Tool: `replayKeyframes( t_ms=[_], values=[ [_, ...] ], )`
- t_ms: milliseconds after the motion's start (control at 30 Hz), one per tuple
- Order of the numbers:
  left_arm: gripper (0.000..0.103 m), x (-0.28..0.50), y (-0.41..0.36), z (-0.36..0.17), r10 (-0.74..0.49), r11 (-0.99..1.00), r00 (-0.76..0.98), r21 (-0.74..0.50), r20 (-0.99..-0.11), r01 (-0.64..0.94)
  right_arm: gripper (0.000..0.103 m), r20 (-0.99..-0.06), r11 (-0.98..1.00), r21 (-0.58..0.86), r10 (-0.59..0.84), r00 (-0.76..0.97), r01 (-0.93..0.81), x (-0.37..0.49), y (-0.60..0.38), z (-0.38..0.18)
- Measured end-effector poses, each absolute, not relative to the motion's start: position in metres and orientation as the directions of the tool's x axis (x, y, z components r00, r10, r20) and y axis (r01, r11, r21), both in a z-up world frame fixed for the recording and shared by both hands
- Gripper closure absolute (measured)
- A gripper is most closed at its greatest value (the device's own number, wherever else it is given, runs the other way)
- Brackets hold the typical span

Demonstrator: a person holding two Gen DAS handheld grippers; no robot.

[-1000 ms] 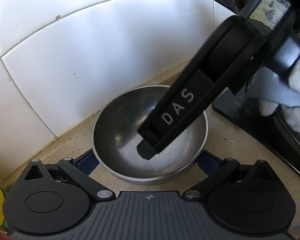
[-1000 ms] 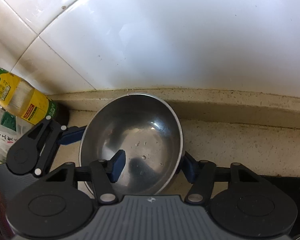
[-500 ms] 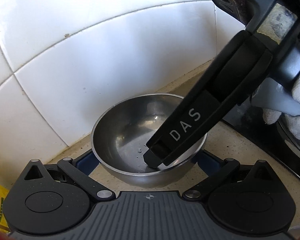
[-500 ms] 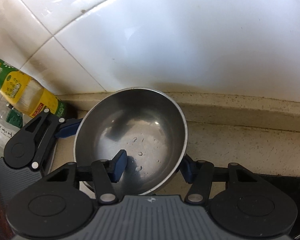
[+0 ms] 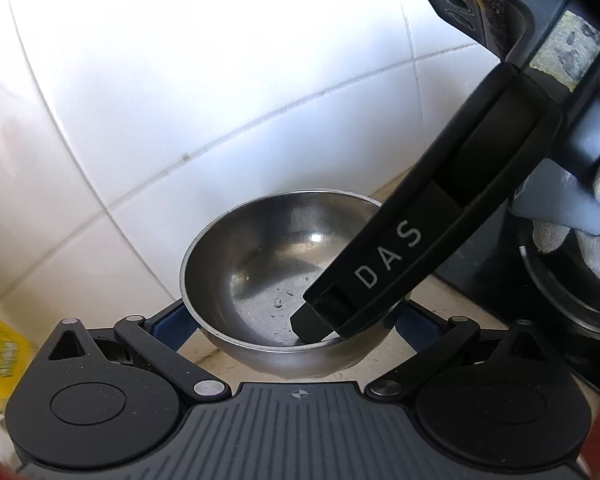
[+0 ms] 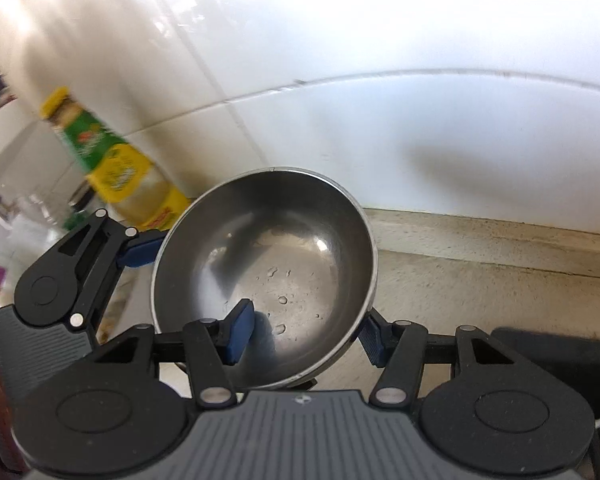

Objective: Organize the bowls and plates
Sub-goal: 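Close both grippers on the rim of the steel bowl and lift it, then lower the held steel bowl into the nested steel bowls with both grippers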

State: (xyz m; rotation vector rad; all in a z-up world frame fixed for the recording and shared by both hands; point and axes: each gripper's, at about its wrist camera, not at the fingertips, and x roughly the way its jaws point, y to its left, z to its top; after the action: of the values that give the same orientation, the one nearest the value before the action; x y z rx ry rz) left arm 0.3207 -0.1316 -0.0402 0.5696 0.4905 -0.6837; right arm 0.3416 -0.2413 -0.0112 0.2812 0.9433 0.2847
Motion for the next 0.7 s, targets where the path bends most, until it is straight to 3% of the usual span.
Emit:
replayKeyframes(
  t_ms=[267,700],
  values=[
    [0.0,0.245,-0.103,-0.017,-0.45,0.636,0.685,0.333,-0.573,0.696,0.047,-0.767,0.926,0.345,0.371,0.524,-0.151,0.278,-0.207,0.011],
    [0.0,0.187,-0.073,-0.052,-0.426,0.591,0.618,0.313,-0.661,0.743,0.045,-0.851,0.946,0.275,0.322,0.415,-0.17,0.225,-0.167,-0.017]
  ],
)
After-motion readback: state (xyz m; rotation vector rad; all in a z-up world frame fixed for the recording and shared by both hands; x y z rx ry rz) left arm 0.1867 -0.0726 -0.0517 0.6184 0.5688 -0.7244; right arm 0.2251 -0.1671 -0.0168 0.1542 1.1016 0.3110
